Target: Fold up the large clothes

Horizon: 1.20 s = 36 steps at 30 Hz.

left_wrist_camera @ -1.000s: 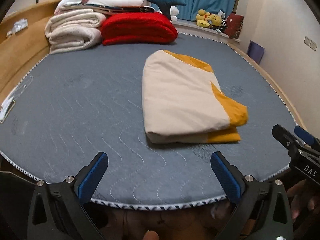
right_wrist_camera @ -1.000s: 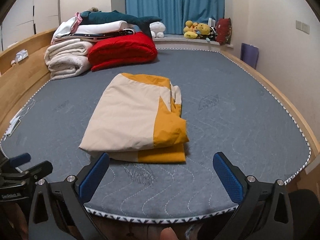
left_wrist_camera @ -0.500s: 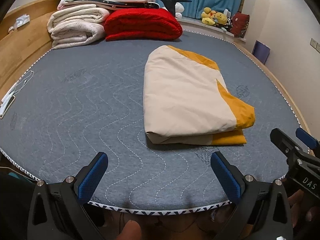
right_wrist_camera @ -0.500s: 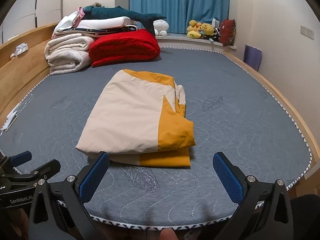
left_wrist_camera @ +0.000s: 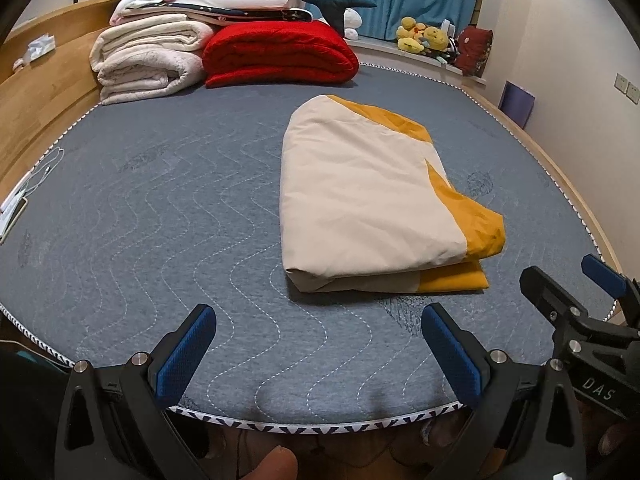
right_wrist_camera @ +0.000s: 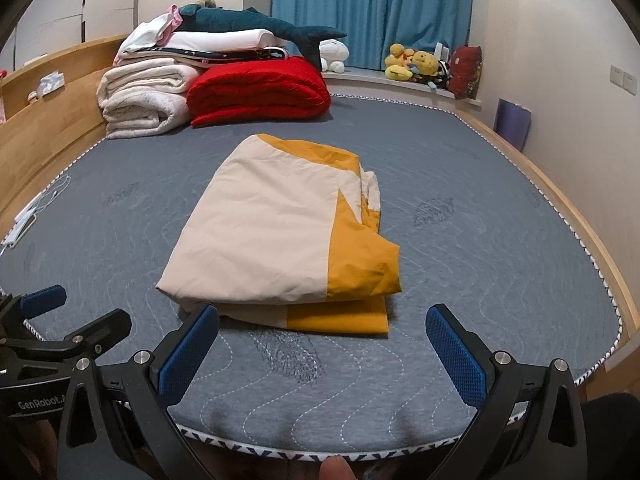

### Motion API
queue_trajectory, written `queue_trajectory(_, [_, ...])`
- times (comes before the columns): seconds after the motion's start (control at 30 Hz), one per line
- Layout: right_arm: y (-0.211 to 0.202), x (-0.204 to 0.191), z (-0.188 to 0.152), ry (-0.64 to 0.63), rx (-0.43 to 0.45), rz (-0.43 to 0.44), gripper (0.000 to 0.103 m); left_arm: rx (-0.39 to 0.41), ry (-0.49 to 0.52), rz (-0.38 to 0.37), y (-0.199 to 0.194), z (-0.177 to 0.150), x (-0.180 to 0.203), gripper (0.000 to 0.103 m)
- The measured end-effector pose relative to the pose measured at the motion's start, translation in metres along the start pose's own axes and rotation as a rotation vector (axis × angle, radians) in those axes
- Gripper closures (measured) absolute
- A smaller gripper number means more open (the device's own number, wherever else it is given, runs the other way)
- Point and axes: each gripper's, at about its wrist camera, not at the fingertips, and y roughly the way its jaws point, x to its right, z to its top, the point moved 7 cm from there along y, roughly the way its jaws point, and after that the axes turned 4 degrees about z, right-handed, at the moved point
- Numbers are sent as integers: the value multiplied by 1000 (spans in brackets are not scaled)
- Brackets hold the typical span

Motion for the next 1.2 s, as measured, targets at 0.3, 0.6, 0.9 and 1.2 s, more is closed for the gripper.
queue_trajectory(0.3, [0, 1, 0, -1, 1, 0, 0, -4, -4, -7, -1, 1, -3, 1])
queue_trajectory(0.6, [1, 2, 1, -2, 1, 1, 0, -5, -5, -11, -1, 1, -2, 1])
queue_trajectory(0.9, [1, 2, 2, 0, 6, -1, 0, 8, 1, -21, -2, 3, 1, 1])
queue_trajectory(1.2, [3, 1, 6, 3, 0, -15, 0, 8, 16, -47, -3, 2, 7, 1])
